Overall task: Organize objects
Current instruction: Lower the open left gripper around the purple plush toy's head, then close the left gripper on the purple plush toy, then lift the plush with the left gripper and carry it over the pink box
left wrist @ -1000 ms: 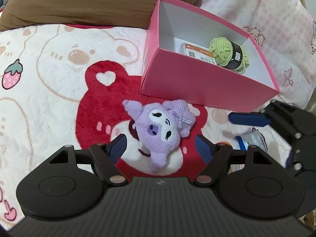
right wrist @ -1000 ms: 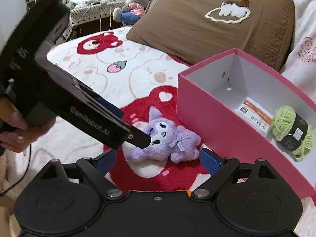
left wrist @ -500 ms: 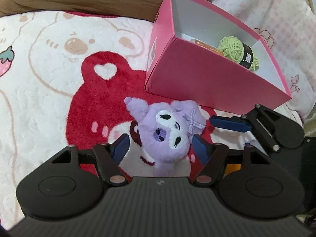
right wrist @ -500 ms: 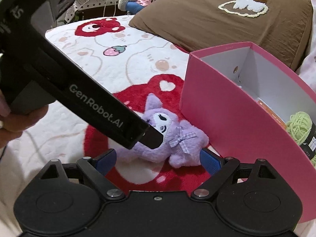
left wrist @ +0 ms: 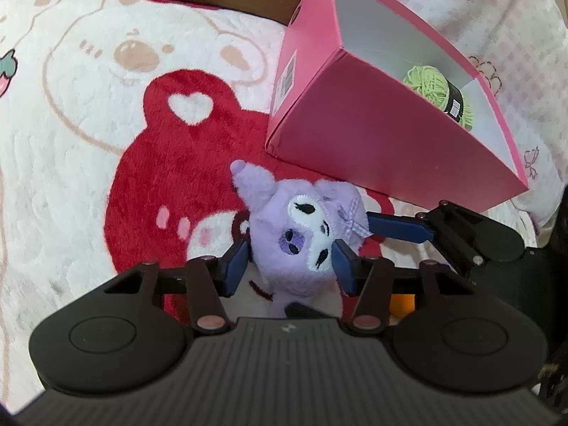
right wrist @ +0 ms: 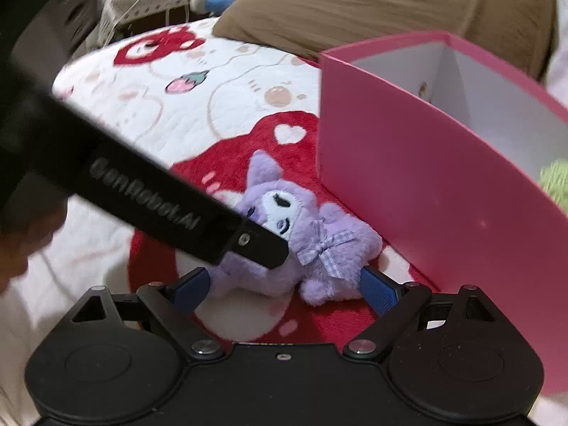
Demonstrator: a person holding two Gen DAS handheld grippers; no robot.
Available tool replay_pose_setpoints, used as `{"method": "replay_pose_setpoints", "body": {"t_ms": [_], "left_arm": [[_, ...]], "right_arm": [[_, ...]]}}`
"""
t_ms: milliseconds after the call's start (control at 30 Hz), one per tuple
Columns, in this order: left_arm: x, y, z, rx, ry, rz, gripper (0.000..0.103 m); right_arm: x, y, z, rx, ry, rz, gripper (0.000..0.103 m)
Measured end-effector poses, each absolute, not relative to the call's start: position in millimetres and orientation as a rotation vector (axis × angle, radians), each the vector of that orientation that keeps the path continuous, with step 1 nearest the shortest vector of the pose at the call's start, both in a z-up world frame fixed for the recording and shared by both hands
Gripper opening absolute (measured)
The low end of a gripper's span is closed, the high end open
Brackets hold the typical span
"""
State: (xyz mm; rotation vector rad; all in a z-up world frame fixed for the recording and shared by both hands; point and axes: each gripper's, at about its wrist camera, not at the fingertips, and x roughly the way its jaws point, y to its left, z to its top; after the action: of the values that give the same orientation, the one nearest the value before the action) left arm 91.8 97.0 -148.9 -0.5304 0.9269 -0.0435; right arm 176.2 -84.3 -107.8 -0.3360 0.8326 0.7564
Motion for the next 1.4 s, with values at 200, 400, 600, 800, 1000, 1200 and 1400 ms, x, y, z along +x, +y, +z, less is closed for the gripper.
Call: {"method": "replay_pose_setpoints", "body": {"t_ms": [200,400,600,800,1000,1200,1400], "left_arm": [[91.9,102.4,-150.6,-0.569,0.939,-0.03,0.053],[91.8,102.9,-149.5,-0.549,0.914,-0.043,0.051],[93.3,100.1,-155.3,-0.562,0.93,-0.05,0.051],[89.9,102.4,-150.6,-0.585,0.904,-0.028,0.05],[89.5,104.6,-150.5,-0.593,0.886,-0.037,0.041],[87.1,103.3,-148.3,-0.609,0.879,-0.041,0.04],[83.6,97.6,-140.3,-0.601,0.871,-0.066,0.04]], "right_arm": [[196.1,-94.7,-111.7,-0.187,0.879,0.721,0.096],[204.4,-94.8,-119.4,-0.115,0.92,0.706,0.098],[201.3,-84.6,-118.4,-0.178,0.904,0.698,0.095],[196.4,-80.4,-114.6,-0.236,0.87,0.683,0.094],[191.8,-76.6,-116.5,-0.292,0.831,0.697,0.098],[193.8,-81.9,-118.9,-0.199,0.869,0.691,0.091],[182.2,-79.1,-115.7,-0.202,0.853,0.651,0.089]]}}
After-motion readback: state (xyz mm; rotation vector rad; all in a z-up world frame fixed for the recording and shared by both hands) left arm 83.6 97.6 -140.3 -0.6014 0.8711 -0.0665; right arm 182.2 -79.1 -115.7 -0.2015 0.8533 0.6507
